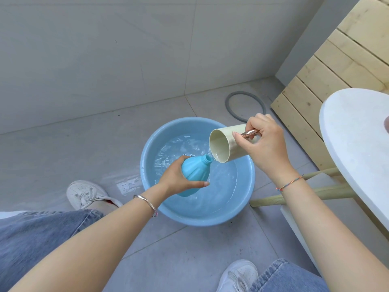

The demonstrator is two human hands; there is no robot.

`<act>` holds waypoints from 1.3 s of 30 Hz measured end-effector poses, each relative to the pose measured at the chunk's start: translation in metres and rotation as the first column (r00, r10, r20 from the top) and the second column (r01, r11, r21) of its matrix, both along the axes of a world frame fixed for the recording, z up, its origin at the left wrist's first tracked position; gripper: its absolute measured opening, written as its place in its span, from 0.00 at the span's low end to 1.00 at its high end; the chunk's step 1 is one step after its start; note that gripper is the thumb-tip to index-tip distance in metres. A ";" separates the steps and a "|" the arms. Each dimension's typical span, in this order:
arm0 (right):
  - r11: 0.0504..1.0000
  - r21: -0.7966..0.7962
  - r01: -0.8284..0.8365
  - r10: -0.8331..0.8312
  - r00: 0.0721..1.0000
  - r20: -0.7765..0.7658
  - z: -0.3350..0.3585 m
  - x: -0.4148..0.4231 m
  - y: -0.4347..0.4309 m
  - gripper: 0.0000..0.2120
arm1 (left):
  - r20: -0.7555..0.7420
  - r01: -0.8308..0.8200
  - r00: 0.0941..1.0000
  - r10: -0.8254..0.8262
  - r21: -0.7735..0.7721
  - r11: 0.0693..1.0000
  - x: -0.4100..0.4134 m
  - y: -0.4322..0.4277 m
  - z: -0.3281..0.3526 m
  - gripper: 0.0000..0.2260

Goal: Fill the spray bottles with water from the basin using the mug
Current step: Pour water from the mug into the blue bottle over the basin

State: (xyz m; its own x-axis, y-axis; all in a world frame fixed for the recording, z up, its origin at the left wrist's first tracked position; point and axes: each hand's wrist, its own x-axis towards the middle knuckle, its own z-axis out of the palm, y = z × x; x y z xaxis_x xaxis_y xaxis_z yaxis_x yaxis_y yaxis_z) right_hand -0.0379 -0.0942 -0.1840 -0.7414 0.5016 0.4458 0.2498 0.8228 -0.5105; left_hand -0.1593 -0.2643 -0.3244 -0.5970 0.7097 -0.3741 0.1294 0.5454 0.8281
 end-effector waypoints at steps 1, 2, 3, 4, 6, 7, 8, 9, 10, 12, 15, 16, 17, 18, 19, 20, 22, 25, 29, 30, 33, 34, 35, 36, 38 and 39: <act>1.000 0.015 -0.005 0.005 1.000 0.003 0.000 0.000 0.000 0.17 | 0.006 -0.005 1.000 0.005 -0.003 1.000 0.000 -0.001 0.000 0.46; 1.000 0.027 -0.010 0.010 1.000 0.004 0.000 -0.001 -0.001 0.17 | 0.006 -0.007 1.000 0.007 -0.004 1.000 0.000 -0.001 0.000 0.46; 0.999 0.039 -0.015 0.014 1.000 0.004 0.001 -0.001 -0.002 0.17 | 0.005 -0.007 1.000 0.007 -0.006 1.000 0.000 -0.002 0.000 0.44; 0.999 0.049 -0.019 0.019 1.000 0.004 0.001 -0.001 -0.003 0.17 | 0.002 -0.006 1.000 0.006 -0.003 1.000 0.000 -0.002 0.000 0.42; 0.997 0.074 -0.030 0.030 1.000 0.006 0.002 -0.002 -0.004 0.17 | -0.003 -0.003 1.000 0.003 -0.002 1.000 0.000 -0.002 0.000 0.40; 0.995 0.089 -0.038 0.037 0.999 0.006 0.003 -0.003 -0.005 0.17 | -0.004 -0.001 1.000 0.001 -0.005 1.000 0.000 -0.002 0.001 0.40; 0.993 0.105 -0.045 0.045 0.999 0.007 0.003 -0.003 -0.006 0.17 | -0.005 0.001 1.000 -0.001 -0.004 1.000 0.001 -0.002 0.001 0.40; 0.991 0.122 -0.053 0.052 0.999 0.010 0.004 -0.004 -0.007 0.17 | -0.004 0.000 1.000 0.000 -0.005 1.000 0.001 -0.002 0.001 0.40; 0.989 0.137 -0.061 0.060 0.998 0.013 0.004 -0.004 -0.007 0.17 | 0.001 -0.003 1.000 0.003 -0.002 1.000 0.001 -0.002 0.001 0.40; 0.984 0.159 -0.079 0.078 0.997 0.017 0.005 -0.005 -0.009 0.17 | 0.007 -0.011 1.000 0.011 0.001 1.000 0.001 -0.002 0.001 0.39; 0.976 0.191 -0.105 0.103 0.994 0.024 0.006 -0.007 -0.010 0.17 | 0.012 -0.020 1.000 0.020 -0.010 1.000 0.001 -0.003 0.003 0.40; 0.974 0.197 -0.113 0.111 0.994 0.025 0.006 -0.007 -0.011 0.17 | 0.017 -0.024 1.000 0.024 -0.009 1.000 0.001 -0.003 0.003 0.41; 0.972 0.201 -0.120 0.118 0.993 0.024 0.005 -0.008 -0.012 0.17 | 0.019 -0.025 0.999 0.025 -0.011 1.000 0.001 -0.003 0.003 0.42; 0.971 0.203 -0.126 0.124 0.992 0.023 0.005 -0.008 -0.012 0.17 | 0.020 -0.023 1.000 0.023 -0.010 1.000 0.001 -0.003 0.003 0.43; 0.970 0.203 -0.131 0.129 0.991 0.023 0.004 -0.009 -0.013 0.17 | 0.021 -0.022 1.000 0.022 -0.013 1.000 0.002 -0.003 0.003 0.43; 0.969 0.204 -0.137 0.135 0.991 0.026 0.003 -0.009 -0.013 0.16 | 0.024 -0.024 0.999 0.024 -0.016 1.000 0.002 -0.003 0.003 0.44; 0.965 0.212 -0.152 0.148 0.988 0.037 0.001 -0.010 -0.014 0.15 | 0.025 -0.028 0.999 0.029 -0.021 0.999 0.002 -0.004 0.002 0.44; 0.953 0.236 -0.188 0.183 0.982 0.046 -0.001 -0.011 -0.015 0.14 | 0.033 -0.038 0.999 0.038 -0.014 0.999 0.002 -0.005 0.000 0.43; 0.967 0.201 -0.155 0.153 0.988 0.027 -0.006 -0.012 -0.012 0.15 | 0.045 -0.043 0.998 0.042 0.010 0.999 0.002 -0.006 -0.003 0.38; 0.979 0.165 -0.115 0.115 0.993 0.008 -0.009 -0.012 -0.009 0.16 | 0.047 -0.045 0.998 0.044 0.012 0.999 0.001 -0.006 -0.005 0.37; 0.992 -0.096 0.083 -0.087 0.996 -0.035 -0.019 -0.012 -0.001 0.19 | 0.041 -0.059 0.997 0.059 0.013 0.998 -0.002 -0.009 -0.009 0.36; 0.965 -0.214 0.151 -0.159 0.987 -0.019 -0.025 -0.012 0.003 0.20 | 0.043 -0.065 0.997 0.065 0.012 0.998 -0.004 -0.011 -0.010 0.37; 0.929 -0.307 0.209 -0.217 0.976 0.008 -0.033 -0.012 0.007 0.20 | 0.046 -0.072 0.996 0.071 0.013 0.997 -0.006 -0.012 -0.012 0.38; 0.889 -0.381 0.255 -0.256 0.965 0.048 -0.041 -0.011 0.012 0.21 | 0.049 -0.079 0.996 0.078 0.014 0.997 -0.008 -0.014 -0.013 0.38; 0.802 -0.495 0.334 -0.290 0.943 0.165 -0.066 -0.006 0.020 0.21 | 0.055 -0.096 0.994 0.095 0.020 0.995 -0.012 -0.017 -0.015 0.36; 0.769 -0.524 0.367 -0.279 0.929 0.241 -0.080 -0.003 0.022 0.22 | 0.056 -0.107 0.993 0.105 0.024 0.994 -0.014 -0.019 -0.016 0.36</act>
State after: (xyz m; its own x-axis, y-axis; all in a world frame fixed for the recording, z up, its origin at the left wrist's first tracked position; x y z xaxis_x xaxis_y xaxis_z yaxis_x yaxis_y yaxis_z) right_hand -0.0411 -0.0726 -0.2637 -0.5226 0.8491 -0.0774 0.5543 0.2694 -0.7875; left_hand -0.1729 -0.2838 -0.3409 -0.6487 0.6535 -0.3901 0.0261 0.5313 0.8468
